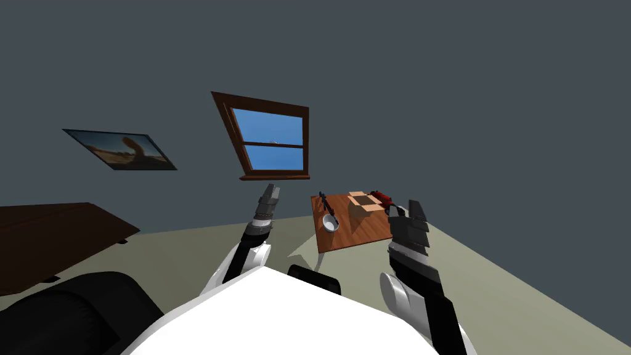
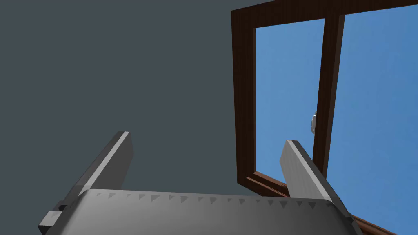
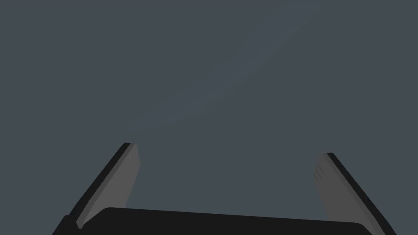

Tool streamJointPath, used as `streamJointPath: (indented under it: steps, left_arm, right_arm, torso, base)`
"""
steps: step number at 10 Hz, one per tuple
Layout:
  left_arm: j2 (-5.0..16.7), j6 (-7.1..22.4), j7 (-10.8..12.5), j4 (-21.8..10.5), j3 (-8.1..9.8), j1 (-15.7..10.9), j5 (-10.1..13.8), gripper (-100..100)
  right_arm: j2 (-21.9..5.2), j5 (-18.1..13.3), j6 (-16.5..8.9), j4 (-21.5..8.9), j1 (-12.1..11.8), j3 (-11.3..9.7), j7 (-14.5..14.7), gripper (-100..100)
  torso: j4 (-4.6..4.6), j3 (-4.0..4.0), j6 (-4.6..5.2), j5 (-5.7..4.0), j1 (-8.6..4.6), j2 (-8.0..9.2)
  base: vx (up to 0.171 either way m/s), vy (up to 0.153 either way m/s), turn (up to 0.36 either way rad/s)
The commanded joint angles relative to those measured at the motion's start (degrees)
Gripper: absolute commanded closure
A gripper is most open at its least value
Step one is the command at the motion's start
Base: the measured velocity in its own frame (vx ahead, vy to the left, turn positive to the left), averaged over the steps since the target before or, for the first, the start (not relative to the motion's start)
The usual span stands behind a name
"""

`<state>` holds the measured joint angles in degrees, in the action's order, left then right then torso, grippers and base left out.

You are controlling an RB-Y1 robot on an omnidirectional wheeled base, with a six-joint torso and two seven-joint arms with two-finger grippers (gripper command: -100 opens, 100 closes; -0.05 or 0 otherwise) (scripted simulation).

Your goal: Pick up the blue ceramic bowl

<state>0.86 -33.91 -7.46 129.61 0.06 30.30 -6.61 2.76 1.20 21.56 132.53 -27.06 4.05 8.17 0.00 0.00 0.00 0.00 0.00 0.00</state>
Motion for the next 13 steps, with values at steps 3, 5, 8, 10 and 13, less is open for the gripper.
streamJointPath:
  steps: [3, 5, 8, 10, 13]
  left_arm:
    - [0.0, 0.0, 0.0, 0.0, -0.01, 0.0, 0.0, 0]
    - [0.0, 0.0, 0.0, 0.0, -0.01, 0.0, 0.0, 0]
    - [0.0, 0.0, 0.0, 0.0, -0.01, 0.0, 0.0, 0]
    - [0.0, 0.0, 0.0, 0.0, -0.02, 0.0, 0.0, 0]
    - [0.0, 0.0, 0.0, 0.0, -0.01, 0.0, 0.0, 0]
  right_arm:
    - [-5.8, -1.6, -0.8, -1.8, -0.8, -0.1, 1.4, -100]
    - [-8.1, -2.3, -1.2, -2.7, -1.2, -0.1, 2.0, -100]
    - [-13.4, -5.2, -2.5, -6.5, -2.6, -0.2, 4.5, -100]
    - [-16.9, -7.5, -3.5, -10.0, -3.8, -0.3, 6.5, -100]
    - [-20.0, -10.0, -4.4, -14.3, -5.0, -0.3, 8.7, -100]
  torso:
    - [0.01, 0.02, -0.02, 0.03, 0.14, 0.04]
    - [0.02, 0.05, -0.02, 0.07, 0.33, 0.09]
    - [0.01, 0.04, -0.03, 0.07, 0.31, 0.07]
    - [0.02, 0.06, -0.02, 0.12, 0.55, 0.11]
    - [0.00, -0.01, 0.02, 0.11, 0.43, -0.01]
  base:
    - [-0.016, 0.049, 0.118]
    - [-0.018, 0.084, 0.085]
    - [-0.017, 0.087, 0.205]
    - [-0.024, 0.163, 0.283]
    - [0.024, 0.126, 0.159]
